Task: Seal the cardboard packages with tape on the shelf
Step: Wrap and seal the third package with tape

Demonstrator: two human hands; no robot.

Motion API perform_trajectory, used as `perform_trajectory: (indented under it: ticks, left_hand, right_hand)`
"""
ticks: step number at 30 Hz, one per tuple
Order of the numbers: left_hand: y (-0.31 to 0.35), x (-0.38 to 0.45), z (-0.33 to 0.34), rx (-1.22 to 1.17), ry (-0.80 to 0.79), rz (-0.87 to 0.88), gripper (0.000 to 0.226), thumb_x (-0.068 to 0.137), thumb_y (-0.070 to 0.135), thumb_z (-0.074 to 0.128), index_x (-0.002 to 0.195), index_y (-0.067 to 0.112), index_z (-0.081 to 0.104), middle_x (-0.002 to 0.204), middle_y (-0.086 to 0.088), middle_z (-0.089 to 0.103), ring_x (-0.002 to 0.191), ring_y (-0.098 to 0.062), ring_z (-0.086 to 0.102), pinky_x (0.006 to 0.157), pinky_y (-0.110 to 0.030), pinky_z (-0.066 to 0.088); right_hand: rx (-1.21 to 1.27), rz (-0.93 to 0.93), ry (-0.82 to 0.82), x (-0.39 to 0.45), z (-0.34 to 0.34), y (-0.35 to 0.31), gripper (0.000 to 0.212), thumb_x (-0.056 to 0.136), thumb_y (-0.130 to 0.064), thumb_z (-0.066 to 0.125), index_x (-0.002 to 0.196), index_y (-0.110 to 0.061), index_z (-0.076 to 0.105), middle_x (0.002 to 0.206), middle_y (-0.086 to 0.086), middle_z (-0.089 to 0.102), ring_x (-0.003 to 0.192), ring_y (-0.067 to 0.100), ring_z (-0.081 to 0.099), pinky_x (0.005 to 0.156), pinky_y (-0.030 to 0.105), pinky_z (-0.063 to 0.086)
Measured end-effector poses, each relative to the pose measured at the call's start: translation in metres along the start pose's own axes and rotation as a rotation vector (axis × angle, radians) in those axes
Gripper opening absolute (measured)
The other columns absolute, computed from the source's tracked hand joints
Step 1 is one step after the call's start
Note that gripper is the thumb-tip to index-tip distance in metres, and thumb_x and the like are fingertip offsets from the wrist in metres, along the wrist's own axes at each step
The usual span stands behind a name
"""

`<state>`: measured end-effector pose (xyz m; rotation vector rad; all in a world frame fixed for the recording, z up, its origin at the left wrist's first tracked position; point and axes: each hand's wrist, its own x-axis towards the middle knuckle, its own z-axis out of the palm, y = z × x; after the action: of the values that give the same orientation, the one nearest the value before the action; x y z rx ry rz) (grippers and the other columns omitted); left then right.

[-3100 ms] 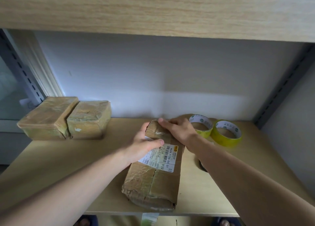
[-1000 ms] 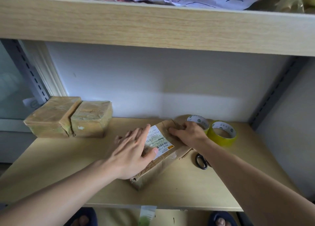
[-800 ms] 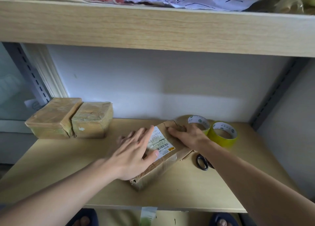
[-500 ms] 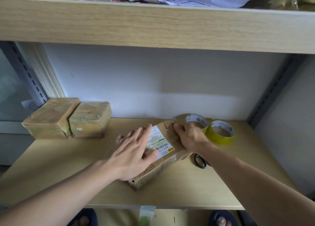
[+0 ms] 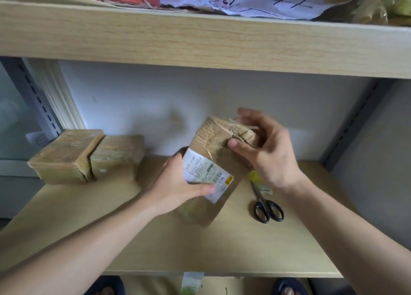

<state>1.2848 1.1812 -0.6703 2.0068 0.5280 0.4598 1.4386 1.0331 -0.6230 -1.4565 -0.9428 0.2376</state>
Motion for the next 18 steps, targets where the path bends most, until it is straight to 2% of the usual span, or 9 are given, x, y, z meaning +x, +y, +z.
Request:
perform_trajectory:
  ticks: [1,3,5,7,9,11,14,16,18]
  left_hand:
    - [0.004,0.004,0.001,-0.059,0.017,0.022,0.06,0.066,0.007,0.095,0.117,0.011,0.064,0.103,0.002,0.079,0.097,-0.013,0.076,0.081,-0.028,0.061]
    - [0.006,0.009,0.004,-0.16,0.052,0.037,0.056,0.067,-0.002,0.092,0.116,0.007,0.066,0.098,0.0,0.08,0.092,-0.014,0.077,0.075,-0.021,0.059]
    - [0.002,0.009,0.005,-0.203,0.047,0.038,0.056,0.068,-0.002,0.091,0.118,0.007,0.066,0.1,0.002,0.08,0.093,-0.012,0.077,0.074,-0.019,0.057]
    - [-0.005,0.007,0.008,-0.187,0.045,0.026,0.063,0.069,0.005,0.093,0.124,0.01,0.063,0.106,0.003,0.078,0.099,-0.011,0.075,0.078,-0.023,0.059]
    - [-0.01,0.008,0.011,-0.16,0.025,0.026,0.07,0.071,0.023,0.094,0.131,0.013,0.059,0.115,0.004,0.075,0.108,-0.011,0.072,0.088,-0.03,0.06]
    - [-0.004,0.008,0.011,-0.231,-0.032,0.052,0.078,0.072,0.046,0.086,0.135,0.011,0.056,0.122,-0.003,0.073,0.116,-0.018,0.069,0.097,-0.038,0.057]
    - [0.015,0.006,0.004,-0.53,-0.01,0.114,0.085,0.076,0.071,0.073,0.136,0.014,0.054,0.134,-0.014,0.066,0.128,-0.031,0.06,0.109,-0.05,0.047]
    - [0.034,0.006,0.003,-0.585,0.102,0.095,0.087,0.065,0.085,0.069,0.126,0.023,0.062,0.131,-0.007,0.068,0.127,-0.029,0.06,0.108,-0.042,0.046]
    - [0.047,0.007,0.005,-0.478,0.198,0.051,0.083,0.057,0.094,0.064,0.11,0.03,0.067,0.113,0.011,0.074,0.114,-0.015,0.065,0.096,-0.026,0.049]
  right_hand:
    - [-0.045,-0.094,-0.036,0.0,0.003,-0.011,0.058,0.078,0.003,0.084,0.127,-0.02,0.064,0.117,0.004,0.07,0.105,0.008,0.07,0.093,0.022,0.056]
    - [-0.17,-0.253,-0.071,-0.003,0.01,-0.024,0.065,0.075,0.0,0.087,0.13,-0.023,0.062,0.121,0.001,0.066,0.114,0.01,0.066,0.097,0.022,0.053]
    - [-0.263,-0.313,-0.079,-0.005,0.011,-0.025,0.069,0.072,-0.017,0.091,0.133,-0.025,0.062,0.123,0.0,0.062,0.117,0.013,0.062,0.098,0.024,0.051]
    - [-0.21,-0.167,-0.119,-0.006,0.014,-0.021,0.068,0.073,-0.046,0.087,0.134,-0.03,0.062,0.13,-0.003,0.06,0.119,0.01,0.061,0.099,0.027,0.053]
    - [-0.167,-0.022,-0.042,-0.009,0.02,-0.015,0.057,0.077,-0.061,0.075,0.126,-0.032,0.067,0.127,-0.007,0.06,0.115,0.005,0.063,0.101,0.035,0.054]
    - [-0.17,0.045,0.094,-0.01,0.025,-0.014,0.047,0.079,-0.057,0.074,0.119,-0.033,0.069,0.123,-0.005,0.061,0.109,0.006,0.065,0.1,0.037,0.055]
    - [0.063,0.124,-0.021,-0.008,0.027,-0.018,0.052,0.088,-0.029,0.08,0.135,-0.026,0.058,0.131,0.002,0.054,0.102,0.009,0.066,0.082,0.026,0.059]
    - [0.135,0.119,-0.132,-0.006,0.022,-0.021,0.058,0.092,-0.015,0.074,0.144,-0.024,0.051,0.135,0.004,0.05,0.101,0.009,0.065,0.078,0.021,0.056]
    - [0.118,0.092,-0.208,-0.005,0.018,-0.017,0.065,0.092,-0.018,0.075,0.149,-0.029,0.046,0.14,0.001,0.05,0.116,0.011,0.063,0.088,0.024,0.056]
